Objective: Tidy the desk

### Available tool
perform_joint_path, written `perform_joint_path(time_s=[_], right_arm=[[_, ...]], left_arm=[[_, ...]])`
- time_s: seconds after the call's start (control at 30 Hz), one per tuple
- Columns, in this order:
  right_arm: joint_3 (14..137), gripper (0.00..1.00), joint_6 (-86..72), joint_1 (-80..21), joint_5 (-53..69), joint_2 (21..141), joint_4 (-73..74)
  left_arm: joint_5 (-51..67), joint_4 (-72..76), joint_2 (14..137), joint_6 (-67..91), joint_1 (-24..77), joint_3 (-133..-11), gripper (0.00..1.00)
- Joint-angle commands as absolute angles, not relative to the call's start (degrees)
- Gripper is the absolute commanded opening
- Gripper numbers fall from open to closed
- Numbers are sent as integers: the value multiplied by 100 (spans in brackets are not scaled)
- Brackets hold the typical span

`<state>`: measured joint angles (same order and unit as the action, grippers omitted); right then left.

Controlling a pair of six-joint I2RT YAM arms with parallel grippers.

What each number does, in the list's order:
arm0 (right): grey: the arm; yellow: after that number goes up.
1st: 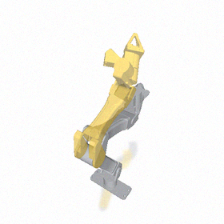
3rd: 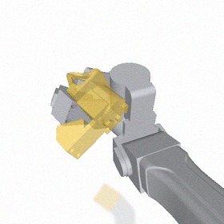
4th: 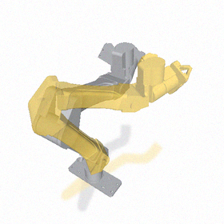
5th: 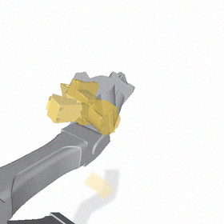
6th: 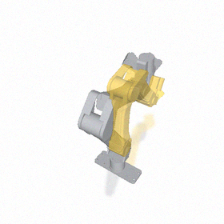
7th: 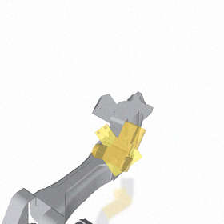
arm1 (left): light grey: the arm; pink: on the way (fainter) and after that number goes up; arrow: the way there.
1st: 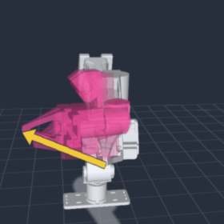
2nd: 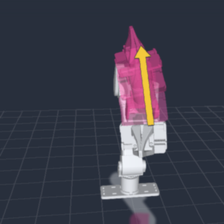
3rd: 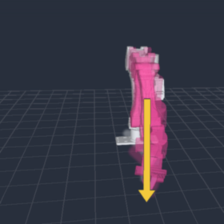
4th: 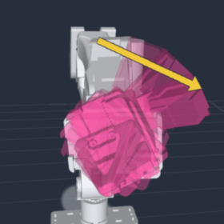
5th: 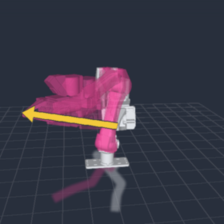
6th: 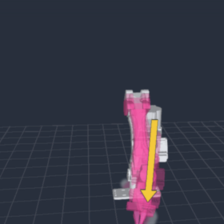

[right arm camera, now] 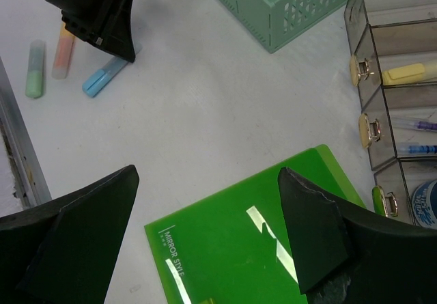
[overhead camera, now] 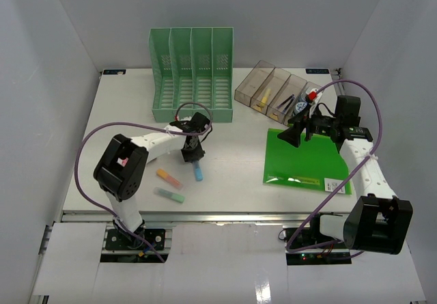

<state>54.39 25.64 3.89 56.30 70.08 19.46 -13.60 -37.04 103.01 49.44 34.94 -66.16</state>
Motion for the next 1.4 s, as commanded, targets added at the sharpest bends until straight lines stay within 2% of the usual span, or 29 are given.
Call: perform_joint_path(time_s=[0.0,0.23,0.5,0.63,0.97,1.23,1.37], right_arm=[[5384,89,2479,488,5842,6888,1778],[5394,89,2479,567,5781,6873,1784],[5396,89,2462,715,5757,6848,1775],[5407,89,2461,769,5728,6838,1783],[5422,89,2451,902,5707,6847,1775],[5405,89,2399,1029,5767,6848,1741],[5405,89,2391,1066,5783,6855,1749]], left_arm=[[-359,-2680,10229,4088,3523,-7321,0],[1135,-924,10551,1997,3551,-8310,0],[2591,-101,11969,421,3543,-10395,0],[3110,1439,12500,217,3542,-10602,11],[1950,3904,13737,1020,3543,-11528,1],[1193,4640,15024,1299,3561,-12884,0],[1084,4424,15530,1219,3577,-13537,0]])
